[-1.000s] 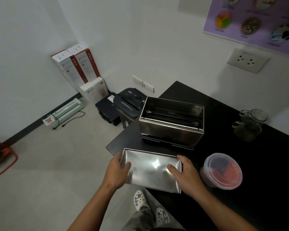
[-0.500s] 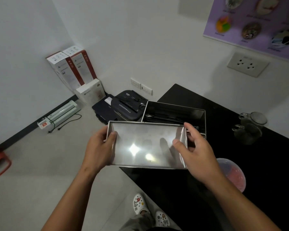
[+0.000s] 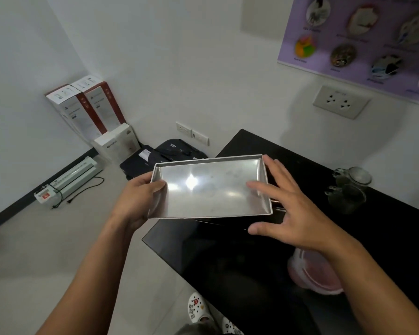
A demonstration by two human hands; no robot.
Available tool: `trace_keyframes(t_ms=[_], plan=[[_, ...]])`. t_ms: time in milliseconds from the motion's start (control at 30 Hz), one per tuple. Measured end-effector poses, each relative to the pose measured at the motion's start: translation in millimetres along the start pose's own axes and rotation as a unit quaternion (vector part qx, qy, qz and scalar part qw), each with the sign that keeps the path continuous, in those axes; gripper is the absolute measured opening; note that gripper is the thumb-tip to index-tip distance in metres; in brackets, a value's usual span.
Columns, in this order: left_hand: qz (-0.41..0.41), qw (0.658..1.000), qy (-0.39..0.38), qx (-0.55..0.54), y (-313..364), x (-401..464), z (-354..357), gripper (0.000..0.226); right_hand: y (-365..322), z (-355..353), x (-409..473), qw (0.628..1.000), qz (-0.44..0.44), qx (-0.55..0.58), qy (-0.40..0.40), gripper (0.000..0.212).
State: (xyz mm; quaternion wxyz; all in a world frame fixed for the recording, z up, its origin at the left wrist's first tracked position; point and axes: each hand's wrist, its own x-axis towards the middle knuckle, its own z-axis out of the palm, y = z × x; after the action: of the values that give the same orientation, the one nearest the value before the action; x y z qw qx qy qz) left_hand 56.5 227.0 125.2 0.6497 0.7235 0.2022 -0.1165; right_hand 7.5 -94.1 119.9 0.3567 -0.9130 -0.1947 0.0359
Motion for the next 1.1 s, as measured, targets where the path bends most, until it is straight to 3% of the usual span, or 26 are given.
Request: trace_keyframes(t_ms=[133,200,267,367,500,600,700,767,867,933,1000,1100], plan=[[-0.029,0.999,-0.019,-0.014,7,9,3,0.024,15,0,5,0.990,-0.073,-0.095,0.070,0.030],[-0.048,0.998,-0.018,-0.028,7,16,3,0.014,19,0,8,0.982,-0.101,-0.116,0.107,0.018],[-0.068,0.995,-0.045,-0.053,7,22,2,0.019,21,-6,10,0.980,-0.115,-0.099,0.131,0.013],[-0.069,0.989,-0.093,-0.091,8,29,0,0.036,21,-15,10,0.985,-0.096,-0.037,0.137,0.022],[0.025,0.991,-0.091,-0.095,13,28,9,0.060,9,-32,10,0.987,0.021,0.118,0.104,0.021],[0.083,0.988,-0.065,-0.115,17,25,20,0.072,12,-39,17,0.979,0.055,0.160,0.112,0.018],[0.135,0.987,-0.069,-0.052,19,25,28,0.056,19,-40,30,0.963,0.079,0.222,0.129,0.023],[0.155,0.986,-0.057,-0.015,17,28,34,0.042,21,-40,39,0.950,0.106,0.254,0.148,0.013],[0.182,0.983,-0.017,0.015,13,36,42,0.059,28,-43,59,0.944,0.143,0.246,0.168,0.012],[0.192,0.981,-0.022,0.022,9,43,45,0.071,37,-44,75,0.925,0.175,0.286,0.178,0.011],[0.173,0.984,-0.018,0.024,3,50,46,0.065,45,-46,93,0.898,0.210,0.328,0.205,0.009],[0.147,0.988,-0.007,0.038,-6,60,52,0.055,58,-48,117,0.831,0.239,0.464,0.192,0.038]])
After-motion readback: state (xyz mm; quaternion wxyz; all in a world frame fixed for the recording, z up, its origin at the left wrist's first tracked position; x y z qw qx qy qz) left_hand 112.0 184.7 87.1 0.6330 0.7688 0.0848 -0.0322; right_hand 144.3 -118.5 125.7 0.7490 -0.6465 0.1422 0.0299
